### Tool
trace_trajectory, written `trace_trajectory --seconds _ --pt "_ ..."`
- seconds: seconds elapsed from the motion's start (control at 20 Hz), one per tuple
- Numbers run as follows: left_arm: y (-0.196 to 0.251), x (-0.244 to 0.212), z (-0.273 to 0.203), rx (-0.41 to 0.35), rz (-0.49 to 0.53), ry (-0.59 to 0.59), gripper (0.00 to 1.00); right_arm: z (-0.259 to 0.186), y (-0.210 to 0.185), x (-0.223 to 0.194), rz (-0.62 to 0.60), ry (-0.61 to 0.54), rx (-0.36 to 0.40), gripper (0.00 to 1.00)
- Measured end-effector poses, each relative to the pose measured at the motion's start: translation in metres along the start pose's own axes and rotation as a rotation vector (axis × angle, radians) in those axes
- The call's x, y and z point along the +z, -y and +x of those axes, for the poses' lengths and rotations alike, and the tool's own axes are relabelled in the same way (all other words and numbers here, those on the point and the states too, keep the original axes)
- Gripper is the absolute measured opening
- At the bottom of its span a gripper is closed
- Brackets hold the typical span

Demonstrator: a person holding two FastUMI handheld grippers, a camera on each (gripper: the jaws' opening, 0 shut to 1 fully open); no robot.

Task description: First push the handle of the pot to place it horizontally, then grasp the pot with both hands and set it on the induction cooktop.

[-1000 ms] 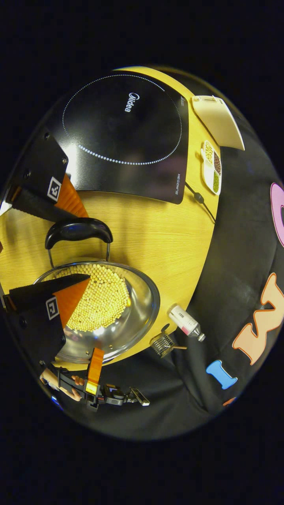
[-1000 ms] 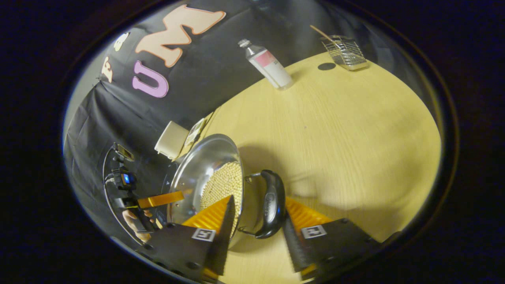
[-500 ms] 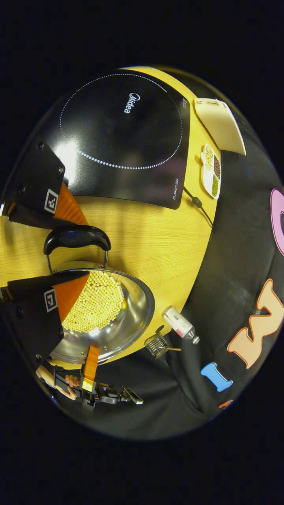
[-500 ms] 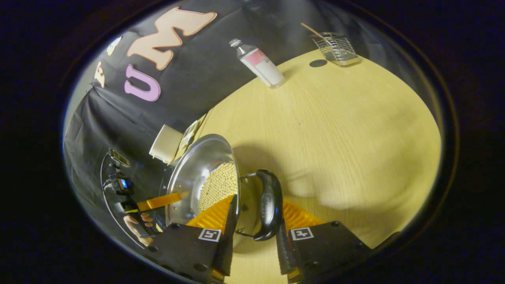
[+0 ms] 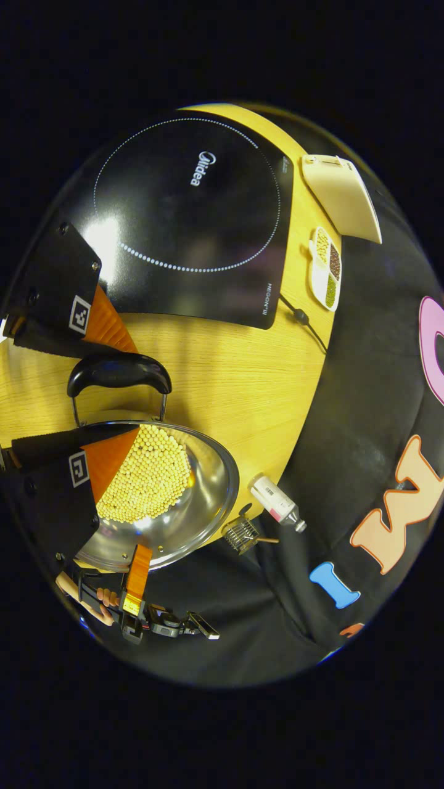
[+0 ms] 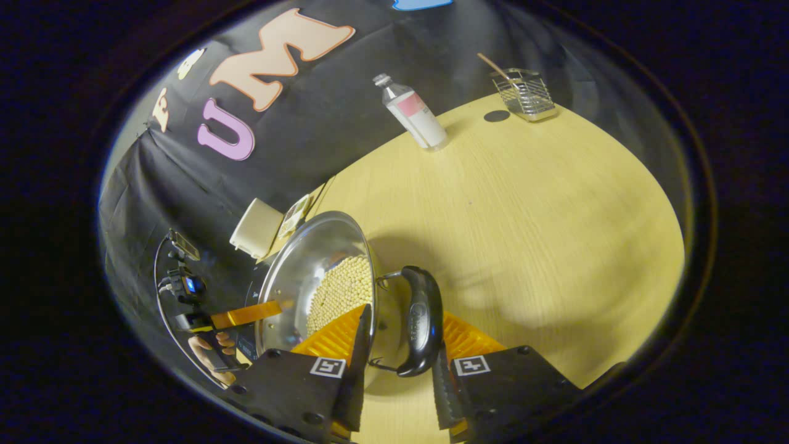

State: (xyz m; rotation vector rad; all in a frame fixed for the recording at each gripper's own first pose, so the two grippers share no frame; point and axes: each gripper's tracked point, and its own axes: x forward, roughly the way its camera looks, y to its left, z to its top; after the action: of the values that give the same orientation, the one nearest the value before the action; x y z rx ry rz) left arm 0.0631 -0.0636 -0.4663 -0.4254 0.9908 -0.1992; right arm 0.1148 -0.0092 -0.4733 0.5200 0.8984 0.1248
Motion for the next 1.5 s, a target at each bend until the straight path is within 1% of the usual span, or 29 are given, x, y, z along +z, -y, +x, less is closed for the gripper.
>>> trace_trajectory --seconds 0.25,0.3,0.35,0.4,0.45,0.6,0.65,0.7,0.85,0.95,1.0,1.25,1.4,1.5 --pt "-0.004 0.01 -0.027 -0.023 0.045 0.034 0.54 -0.022 -0.026 -0.012 0.002 0.027 -0.012 0.43" --pt "-0.006 0.011 -0.033 -0.027 0.048 0.035 0.54 -0.025 -0.033 -0.014 0.0 0.038 -0.012 0.49" --pt "-0.01 0.011 -0.039 -0.032 0.054 0.036 0.54 -0.027 -0.04 -0.016 -0.006 0.047 -0.011 0.49" --pt "-0.014 0.011 -0.045 -0.036 0.059 0.041 0.57 -0.029 -0.047 -0.019 -0.016 0.054 -0.01 0.42" --pt "-0.019 0.011 -0.052 -0.035 0.063 0.045 0.54 -0.029 -0.055 -0.024 -0.024 0.059 -0.008 0.42" --pt "-0.04 0.013 -0.074 -0.024 0.067 0.068 0.54 -0.026 -0.081 -0.04 -0.034 0.059 0.016 0.43" --pt "-0.049 0.016 -0.083 -0.016 0.064 0.08 0.54 -0.023 -0.091 -0.043 -0.035 0.055 0.027 0.43" --pt "-0.057 0.018 -0.09 -0.007 0.064 0.088 0.51 -0.018 -0.102 -0.048 -0.038 0.053 0.04 0.43" --pt "-0.089 0.029 -0.114 0.033 0.073 0.131 0.57 -0.003 -0.134 -0.066 -0.043 0.022 0.07 0.41" --pt "-0.11 0.036 -0.127 0.06 0.069 0.154 0.54 0.009 -0.156 -0.077 -0.042 -0.005 0.089 0.42" --pt "-0.12 0.039 -0.133 0.073 0.066 0.168 0.56 0.015 -0.167 -0.08 -0.046 -0.01 0.102 0.42" --pt "-0.17 0.055 -0.153 0.128 0.054 0.211 0.53 0.043 -0.216 -0.09 -0.07 0.012 0.152 0.41" --pt "-0.195 0.06 -0.162 0.156 0.047 0.234 0.51 0.062 -0.237 -0.096 -0.061 0.026 0.179 0.41" --pt "-0.211 0.065 -0.163 0.18 0.047 0.247 0.55 0.074 -0.249 -0.097 -0.052 0.046 0.196 0.41"
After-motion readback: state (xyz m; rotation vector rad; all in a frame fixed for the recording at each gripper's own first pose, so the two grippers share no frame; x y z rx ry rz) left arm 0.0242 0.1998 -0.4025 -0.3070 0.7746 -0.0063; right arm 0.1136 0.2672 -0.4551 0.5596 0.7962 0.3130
